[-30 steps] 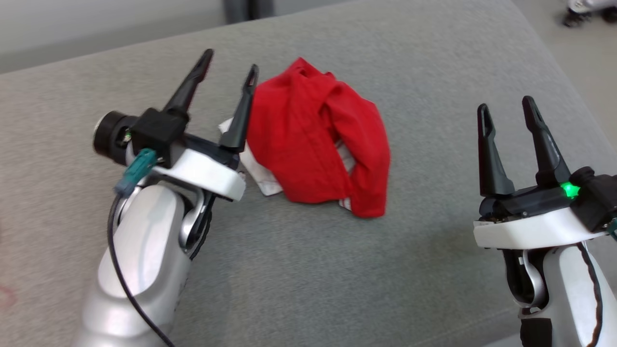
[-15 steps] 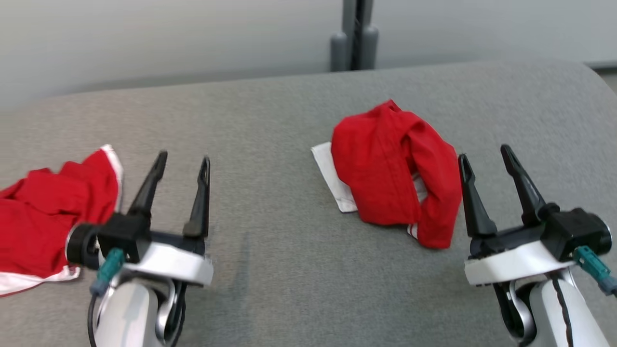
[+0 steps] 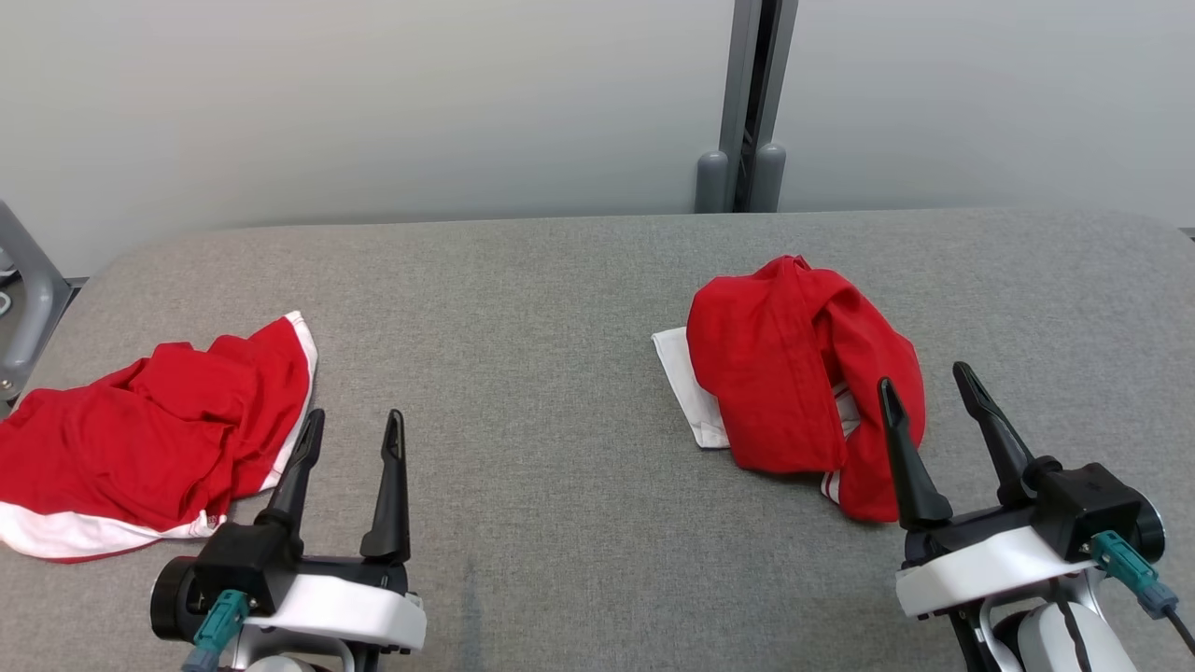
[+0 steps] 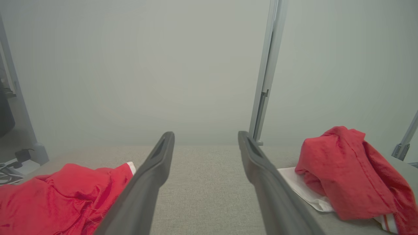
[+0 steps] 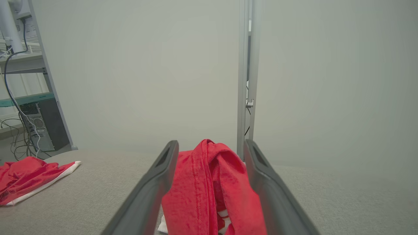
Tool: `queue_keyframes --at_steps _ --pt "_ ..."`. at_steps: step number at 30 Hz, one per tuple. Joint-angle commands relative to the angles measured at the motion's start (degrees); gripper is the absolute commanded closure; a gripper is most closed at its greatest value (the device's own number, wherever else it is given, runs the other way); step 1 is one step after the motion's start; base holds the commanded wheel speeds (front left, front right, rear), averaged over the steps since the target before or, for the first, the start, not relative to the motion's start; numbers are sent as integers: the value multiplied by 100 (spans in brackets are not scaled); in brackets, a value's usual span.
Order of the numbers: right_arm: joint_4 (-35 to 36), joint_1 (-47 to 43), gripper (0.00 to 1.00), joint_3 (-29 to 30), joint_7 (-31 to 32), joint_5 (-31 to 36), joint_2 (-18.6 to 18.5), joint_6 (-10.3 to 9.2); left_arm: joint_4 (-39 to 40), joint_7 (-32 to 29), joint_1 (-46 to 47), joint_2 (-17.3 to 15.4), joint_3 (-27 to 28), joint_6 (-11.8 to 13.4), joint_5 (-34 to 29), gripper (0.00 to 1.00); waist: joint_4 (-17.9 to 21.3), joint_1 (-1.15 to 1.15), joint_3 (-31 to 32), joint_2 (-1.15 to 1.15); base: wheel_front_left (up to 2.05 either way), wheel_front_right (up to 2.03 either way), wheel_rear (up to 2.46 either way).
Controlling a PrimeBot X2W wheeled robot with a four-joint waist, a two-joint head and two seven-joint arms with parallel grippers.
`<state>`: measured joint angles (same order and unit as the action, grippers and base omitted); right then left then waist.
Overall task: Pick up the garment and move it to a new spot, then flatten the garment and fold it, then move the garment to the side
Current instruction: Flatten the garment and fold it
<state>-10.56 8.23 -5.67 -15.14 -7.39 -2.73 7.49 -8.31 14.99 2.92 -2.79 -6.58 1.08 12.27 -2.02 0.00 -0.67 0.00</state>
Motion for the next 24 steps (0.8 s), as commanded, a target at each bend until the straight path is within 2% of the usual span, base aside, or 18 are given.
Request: queue_keyframes --at_steps 1,24 --pt "-13 -37 0 16 -13 -43 -31 0 28 18 -26 -21 -9 13 -16 0 3 0 -3 0 0 0 0" --pt "-147 41 0 32 -13 -115 -30 0 0 18 10 -20 -71 -42 -104 0 55 0 -64 0 0 0 0"
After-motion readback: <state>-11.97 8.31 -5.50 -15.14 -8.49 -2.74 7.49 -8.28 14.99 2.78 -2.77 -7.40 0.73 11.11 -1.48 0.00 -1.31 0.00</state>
